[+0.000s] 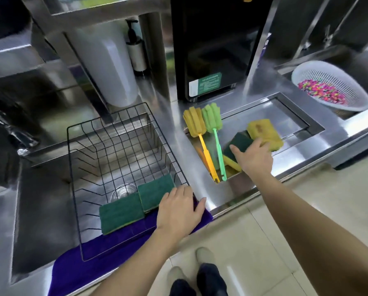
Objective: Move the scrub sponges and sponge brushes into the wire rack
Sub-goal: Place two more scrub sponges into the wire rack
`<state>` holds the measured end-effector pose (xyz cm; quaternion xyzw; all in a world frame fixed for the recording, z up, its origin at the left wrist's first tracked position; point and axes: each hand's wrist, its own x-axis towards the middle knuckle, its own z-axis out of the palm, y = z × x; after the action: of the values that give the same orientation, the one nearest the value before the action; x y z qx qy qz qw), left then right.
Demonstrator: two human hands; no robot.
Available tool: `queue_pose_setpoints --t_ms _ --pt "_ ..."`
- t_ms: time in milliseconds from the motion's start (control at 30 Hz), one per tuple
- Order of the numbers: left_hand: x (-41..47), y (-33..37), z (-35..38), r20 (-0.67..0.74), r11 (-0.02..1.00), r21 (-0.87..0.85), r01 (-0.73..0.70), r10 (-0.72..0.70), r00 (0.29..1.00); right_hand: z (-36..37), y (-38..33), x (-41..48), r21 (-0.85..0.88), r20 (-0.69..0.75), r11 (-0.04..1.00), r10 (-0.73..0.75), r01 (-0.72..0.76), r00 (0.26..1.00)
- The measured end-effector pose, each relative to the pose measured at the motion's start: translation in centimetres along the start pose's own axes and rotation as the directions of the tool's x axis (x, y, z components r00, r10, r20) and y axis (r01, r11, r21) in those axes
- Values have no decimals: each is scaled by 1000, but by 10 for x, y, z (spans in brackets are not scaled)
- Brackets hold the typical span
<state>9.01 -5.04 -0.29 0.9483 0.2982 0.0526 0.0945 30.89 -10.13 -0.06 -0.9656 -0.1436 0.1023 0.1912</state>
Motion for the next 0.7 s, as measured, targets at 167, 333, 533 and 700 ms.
queue_pose_setpoints --t_ms 167,333,533,700 --pt "1 -2 2 -8 1000 23 -12 12 1000 7 1 1 -108 23 994 35 -32 999" --pt "0 -2 2 8 999 36 -27 27 1000 17 -11 5 -63 51 994 93 -90 994" --pt "-6 -8 4 -55 992 94 -84 90 994 23 -19 9 -20 32 995 97 -97 995" --pt "-14 -24 1 -65 990 134 -35 44 997 13 -27 12 313 23 932 184 -182 983"
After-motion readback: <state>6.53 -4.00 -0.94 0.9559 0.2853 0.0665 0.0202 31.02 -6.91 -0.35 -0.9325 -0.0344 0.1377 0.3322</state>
